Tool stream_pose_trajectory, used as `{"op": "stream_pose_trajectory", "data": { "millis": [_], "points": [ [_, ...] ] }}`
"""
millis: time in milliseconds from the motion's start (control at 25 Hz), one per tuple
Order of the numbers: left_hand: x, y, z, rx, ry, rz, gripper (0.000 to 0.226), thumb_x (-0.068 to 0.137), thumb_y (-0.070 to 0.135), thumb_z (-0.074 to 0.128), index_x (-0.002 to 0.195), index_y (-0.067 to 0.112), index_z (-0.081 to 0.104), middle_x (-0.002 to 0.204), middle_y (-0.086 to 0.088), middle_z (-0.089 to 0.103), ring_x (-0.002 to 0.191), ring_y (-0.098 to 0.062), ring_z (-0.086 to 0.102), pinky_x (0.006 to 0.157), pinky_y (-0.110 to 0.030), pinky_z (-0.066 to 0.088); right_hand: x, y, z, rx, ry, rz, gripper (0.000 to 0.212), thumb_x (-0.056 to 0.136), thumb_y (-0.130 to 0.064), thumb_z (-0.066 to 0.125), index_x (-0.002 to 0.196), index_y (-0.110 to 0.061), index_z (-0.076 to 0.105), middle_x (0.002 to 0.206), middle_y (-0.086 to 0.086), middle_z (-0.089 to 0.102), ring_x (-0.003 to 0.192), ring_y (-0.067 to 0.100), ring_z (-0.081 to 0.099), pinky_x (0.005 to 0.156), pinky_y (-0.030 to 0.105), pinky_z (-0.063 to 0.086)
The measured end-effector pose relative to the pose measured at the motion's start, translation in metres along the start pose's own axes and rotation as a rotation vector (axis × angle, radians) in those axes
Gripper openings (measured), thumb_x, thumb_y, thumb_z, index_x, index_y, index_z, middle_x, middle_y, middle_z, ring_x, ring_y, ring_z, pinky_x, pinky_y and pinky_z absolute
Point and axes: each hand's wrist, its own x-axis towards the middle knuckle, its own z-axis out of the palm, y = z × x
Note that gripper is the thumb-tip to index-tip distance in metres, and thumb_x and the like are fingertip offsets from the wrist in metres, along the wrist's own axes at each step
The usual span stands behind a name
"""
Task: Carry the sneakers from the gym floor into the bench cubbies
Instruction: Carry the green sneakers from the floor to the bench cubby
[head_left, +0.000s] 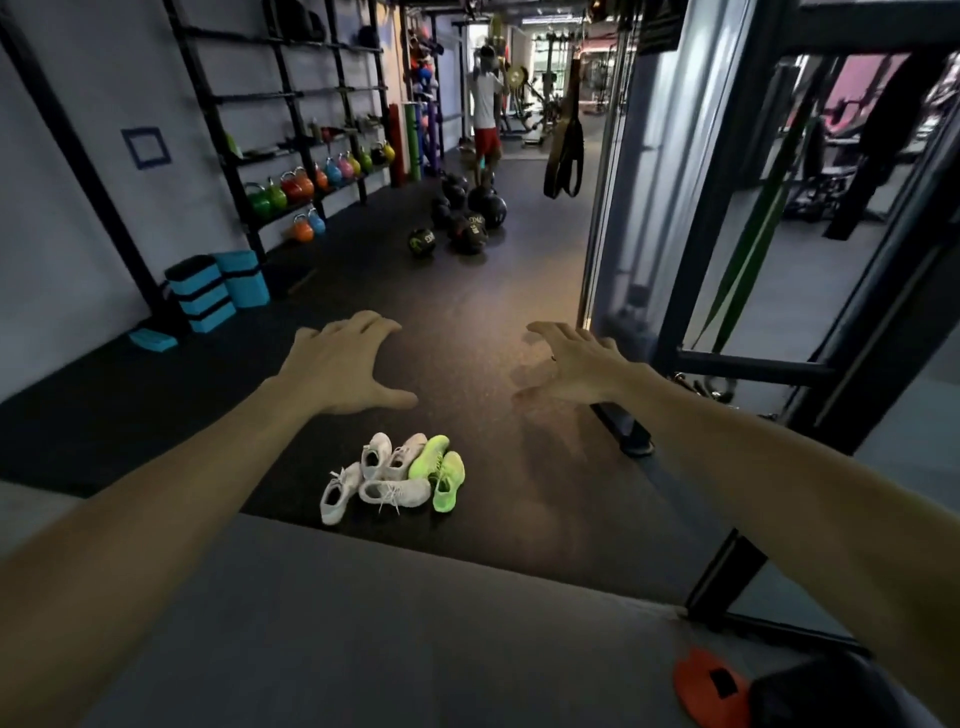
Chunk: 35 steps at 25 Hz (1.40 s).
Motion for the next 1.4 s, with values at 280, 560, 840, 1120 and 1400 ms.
{"op": "stream_pose_trajectory", "data": {
  "millis": [280,560,840,1120,1400],
  "points": [
    [0.182,-0.068,0.074,0.017,-0.022,0.028,0.101,0.059,0.084,0.053,0.141,0.031,0.028,0.149,0.004,0.03,0.126,-0.023,0.044,0.094,-0.051,0.039,0.2,0.05,0.026,-0.004,0.003,0.032,0.109,0.063,-0.076,0.064,0.148,-0.032,0.011,0.157,-0.002,0.015,0.141,0.032,0.02,0.108,0.06,0.016],
    [0.353,-0.124,0.13,0.009,-0.087,0.026,0.097,0.062,0.08,0.057,0.141,0.032,0.027,0.149,0.003,0.029,0.128,-0.023,0.042,0.097,-0.051,0.037,0.379,0.1,0.039,0.011,-0.077,0.031,0.114,0.058,-0.082,0.061,0.148,-0.033,0.01,0.158,0.0,0.013,0.141,0.033,0.018,0.108,0.063,0.014],
    [0.509,-0.181,0.2,-0.03,-0.103,0.098,0.094,0.065,0.077,0.057,0.142,0.032,0.027,0.151,0.003,0.028,0.131,-0.024,0.039,0.1,-0.053,0.034,0.532,0.133,0.067,-0.012,-0.083,0.099,0.116,0.052,-0.089,0.055,0.146,-0.037,0.009,0.158,0.0,0.015,0.141,0.032,0.02,0.108,0.062,0.014],
    [0.678,-0.258,0.33,-0.072,-0.185,0.215,0.095,0.061,0.082,0.05,0.14,0.035,0.024,0.152,0.003,0.025,0.135,-0.024,0.034,0.099,-0.053,0.034,0.706,0.163,0.148,0.012,-0.164,0.2,0.111,0.058,-0.085,0.056,0.147,-0.037,0.009,0.158,0.003,0.016,0.143,0.032,0.014,0.111,0.06,0.007],
    [0.768,-0.278,0.542,-0.132,-0.301,0.179,0.095,0.064,0.078,0.054,0.142,0.038,0.016,0.155,0.002,0.017,0.138,-0.025,0.027,0.102,-0.053,0.032,0.837,0.226,0.332,0.014,-0.25,0.224,0.107,0.062,-0.083,0.056,0.147,-0.037,0.01,0.156,-0.002,0.019,0.142,0.027,0.019,0.111,0.055,0.014]
  ]
}}
